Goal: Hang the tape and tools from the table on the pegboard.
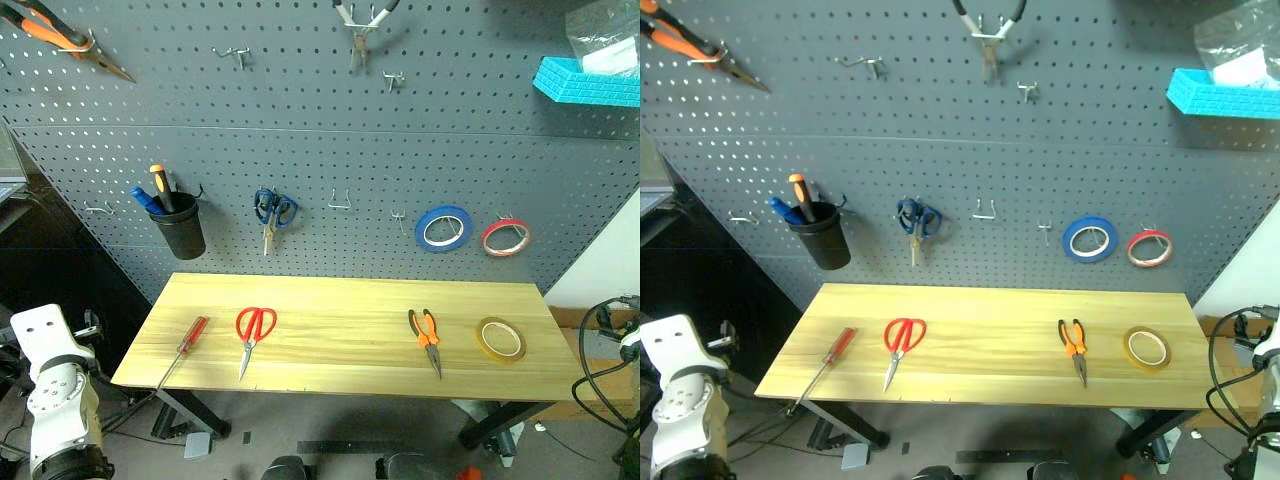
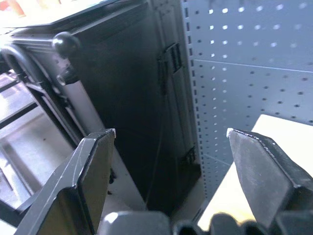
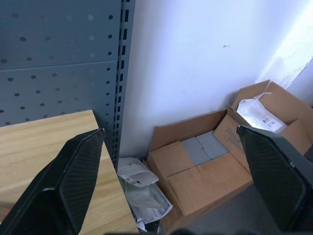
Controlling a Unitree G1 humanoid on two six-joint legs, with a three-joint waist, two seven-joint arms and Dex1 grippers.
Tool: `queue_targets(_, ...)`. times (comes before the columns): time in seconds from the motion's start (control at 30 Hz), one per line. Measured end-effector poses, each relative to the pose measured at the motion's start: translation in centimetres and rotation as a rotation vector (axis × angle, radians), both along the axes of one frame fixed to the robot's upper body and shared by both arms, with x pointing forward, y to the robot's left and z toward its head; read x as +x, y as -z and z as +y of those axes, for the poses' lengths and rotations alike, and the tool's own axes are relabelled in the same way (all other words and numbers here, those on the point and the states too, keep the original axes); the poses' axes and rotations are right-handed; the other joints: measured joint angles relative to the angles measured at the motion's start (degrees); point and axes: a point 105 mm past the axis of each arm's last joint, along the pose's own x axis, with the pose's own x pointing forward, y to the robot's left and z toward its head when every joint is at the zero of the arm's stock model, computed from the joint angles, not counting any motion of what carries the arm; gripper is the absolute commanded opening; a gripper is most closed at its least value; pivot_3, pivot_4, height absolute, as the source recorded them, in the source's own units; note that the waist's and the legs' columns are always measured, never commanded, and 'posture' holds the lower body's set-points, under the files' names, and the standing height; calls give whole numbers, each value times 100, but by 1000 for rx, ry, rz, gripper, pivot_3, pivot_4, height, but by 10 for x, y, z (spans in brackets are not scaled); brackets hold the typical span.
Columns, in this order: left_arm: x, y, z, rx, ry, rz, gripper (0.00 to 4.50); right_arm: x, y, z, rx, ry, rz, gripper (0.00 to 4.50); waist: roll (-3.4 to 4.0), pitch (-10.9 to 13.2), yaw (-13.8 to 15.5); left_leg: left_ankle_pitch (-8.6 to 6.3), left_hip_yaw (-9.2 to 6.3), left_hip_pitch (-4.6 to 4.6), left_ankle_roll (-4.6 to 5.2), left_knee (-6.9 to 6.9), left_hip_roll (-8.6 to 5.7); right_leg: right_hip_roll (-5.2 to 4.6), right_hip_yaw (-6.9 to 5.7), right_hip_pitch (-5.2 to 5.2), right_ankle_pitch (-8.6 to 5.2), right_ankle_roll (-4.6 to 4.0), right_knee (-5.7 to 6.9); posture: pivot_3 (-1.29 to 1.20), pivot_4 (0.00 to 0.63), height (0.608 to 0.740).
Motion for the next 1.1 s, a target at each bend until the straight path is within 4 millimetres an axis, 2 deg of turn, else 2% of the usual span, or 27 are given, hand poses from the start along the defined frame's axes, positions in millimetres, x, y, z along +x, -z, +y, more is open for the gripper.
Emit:
queue_targets(0.23,2,-7,-1,86,27,13,3930,4,-3,2,-3,-14,-17,4500,0,-1,11,-2,1,0,3,0,1,-1,1,1,2,2,-2,6,0,740)
queue_targets(0.43,4,1,-9,-1,48,-2,3930,9,1,12,-18,-90,15,4500,0,-2,12,-2,2,0,3,0,0,-1,1,2,3,4,-3,3,2,740)
queue_targets(0.53,12,7,-26,-117,89,-53,3930,18,9,35,-67,-237,76,4500,-3,-3,15,-2,1,0,3,0,2,-1,1,2,5,7,0,-2,13,740)
queue_targets(0.63,20,1,-41,-160,146,-82,3930,25,22,68,-76,-391,106,4500,-9,0,12,-2,-2,0,3,0,7,3,-2,2,5,7,1,-1,22,740)
queue_targets(0.7,32,-9,-59,-142,227,-81,3930,30,27,88,-47,-455,101,4500,-5,4,16,-2,-1,0,3,1,2,2,3,3,6,9,1,-4,40,740)
queue_targets(0.77,41,-15,-76,-111,294,-68,3930,36,25,99,-28,-486,88,4500,4,29,22,-1,1,1,4,3,-2,-2,7,6,8,11,0,-15,62,740)
queue_targets(0.83,47,-15,-92,-151,335,-61,3930,38,19,104,-21,-500,88,4500,14,69,36,0,0,1,6,3,0,-5,7,5,8,12,-1,-29,86,740)
queue_targets(0.93,56,-7,-127,-228,448,-24,3930,37,16,115,-14,-532,122,4500,7,165,48,-1,-3,-4,6,2,2,-1,2,1,7,12,1,-47,120,740)
queue_targets(1.0,63,-9,-154,-267,558,-18,3930,35,15,121,2,-543,147,4500,6,264,51,-1,-3,-7,6,2,5,1,2,-3,8,12,3,-55,136,740)
queue_targets(1.07,68,-13,-173,-280,649,1,3930,31,16,125,19,-547,176,4500,6,346,50,-1,1,-5,5,2,5,1,5,-2,7,11,4,-73,168,740)
queue_targets(1.1,72,-19,-189,-269,749,26,3930,30,17,129,33,-557,203,4500,9,432,42,-1,1,-11,6,3,7,1,5,-10,8,12,3,-83,185,740)
